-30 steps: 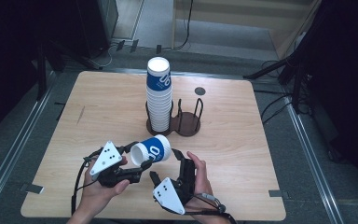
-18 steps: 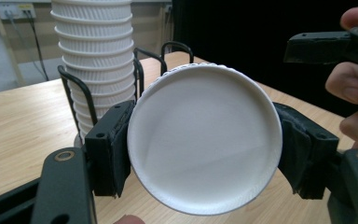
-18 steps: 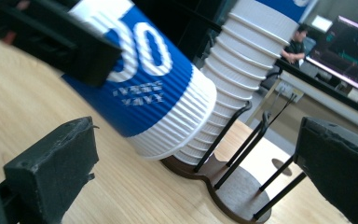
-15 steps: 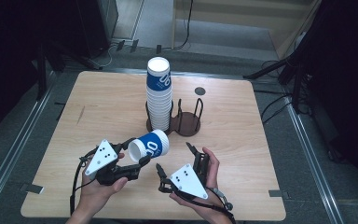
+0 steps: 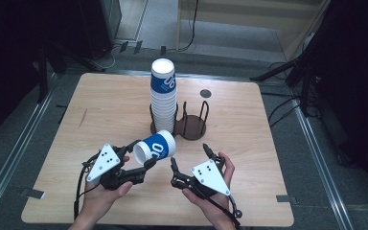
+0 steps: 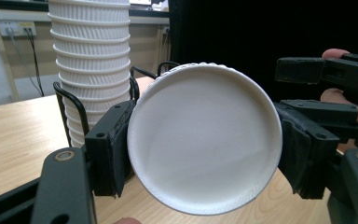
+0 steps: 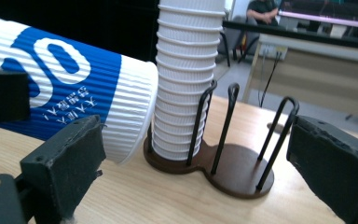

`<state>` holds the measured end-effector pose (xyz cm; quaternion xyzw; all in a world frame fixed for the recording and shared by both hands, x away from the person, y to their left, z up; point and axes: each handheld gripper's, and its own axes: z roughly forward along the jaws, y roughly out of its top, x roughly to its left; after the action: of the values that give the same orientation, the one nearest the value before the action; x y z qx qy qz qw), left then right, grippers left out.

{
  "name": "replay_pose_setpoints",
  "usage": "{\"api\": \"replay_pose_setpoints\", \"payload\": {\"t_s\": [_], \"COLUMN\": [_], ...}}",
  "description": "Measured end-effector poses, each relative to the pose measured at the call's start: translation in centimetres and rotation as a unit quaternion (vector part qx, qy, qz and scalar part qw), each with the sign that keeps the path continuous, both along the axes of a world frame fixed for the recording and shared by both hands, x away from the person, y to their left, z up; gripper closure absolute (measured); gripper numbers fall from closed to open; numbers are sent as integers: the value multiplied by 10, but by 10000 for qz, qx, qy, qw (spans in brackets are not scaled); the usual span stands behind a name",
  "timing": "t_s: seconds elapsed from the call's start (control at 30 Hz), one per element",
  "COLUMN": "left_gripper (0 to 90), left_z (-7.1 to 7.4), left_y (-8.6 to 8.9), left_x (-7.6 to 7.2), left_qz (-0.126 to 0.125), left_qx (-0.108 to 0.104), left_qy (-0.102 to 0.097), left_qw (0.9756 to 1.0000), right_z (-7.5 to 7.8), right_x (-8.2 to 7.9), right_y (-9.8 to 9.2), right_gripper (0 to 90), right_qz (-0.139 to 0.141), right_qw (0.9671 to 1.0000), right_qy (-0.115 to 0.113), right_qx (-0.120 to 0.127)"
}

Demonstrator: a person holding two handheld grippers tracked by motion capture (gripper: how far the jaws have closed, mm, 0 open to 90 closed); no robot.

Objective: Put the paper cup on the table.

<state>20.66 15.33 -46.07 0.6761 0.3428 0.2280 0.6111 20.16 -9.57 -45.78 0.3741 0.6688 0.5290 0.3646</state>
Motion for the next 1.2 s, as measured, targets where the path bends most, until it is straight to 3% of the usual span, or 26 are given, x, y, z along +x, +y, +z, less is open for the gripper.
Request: {"api": "replay_pose_setpoints", "payload": {"t_s": [0.13, 0.3, 0.57, 0.77, 0.97, 1.0, 1.2], "left_gripper": [287, 287, 287, 287, 287, 287, 287], "left_z": [-1, 1, 0, -1, -2, -2, -3], "left_y": [-1, -4, -7, -8, -10, -11, -12], "left_x": [0, 0, 0, 2, 1, 1, 1], "left_qz": [-4, -31, 21, 28, -7, -12, -17], "left_qx": [-61, -125, -197, -232, -206, -200, -226], "left_qy": [-20, -96, -130, -159, -159, -169, -195], "left_qw": [10000, 9999, 9997, 9996, 9997, 9997, 9996], "right_z": [1, 1, 5, 8, 13, 13, 16], "right_x": [3, 3, -1, 2, 2, 2, 3], "right_y": [-4, -7, -7, -8, -6, -6, -6], "right_gripper": [0, 0, 0, 0, 0, 0, 0], "right_qz": [-19, -116, -382, -489, -489, -489, -507], "right_qw": [9987, 9939, 9874, 9772, 9697, 9697, 9543], "right_qy": [325, 675, 772, 1034, 1215, 1215, 1542], "right_qx": [384, 869, 1327, 1788, 2063, 2063, 2511]}}
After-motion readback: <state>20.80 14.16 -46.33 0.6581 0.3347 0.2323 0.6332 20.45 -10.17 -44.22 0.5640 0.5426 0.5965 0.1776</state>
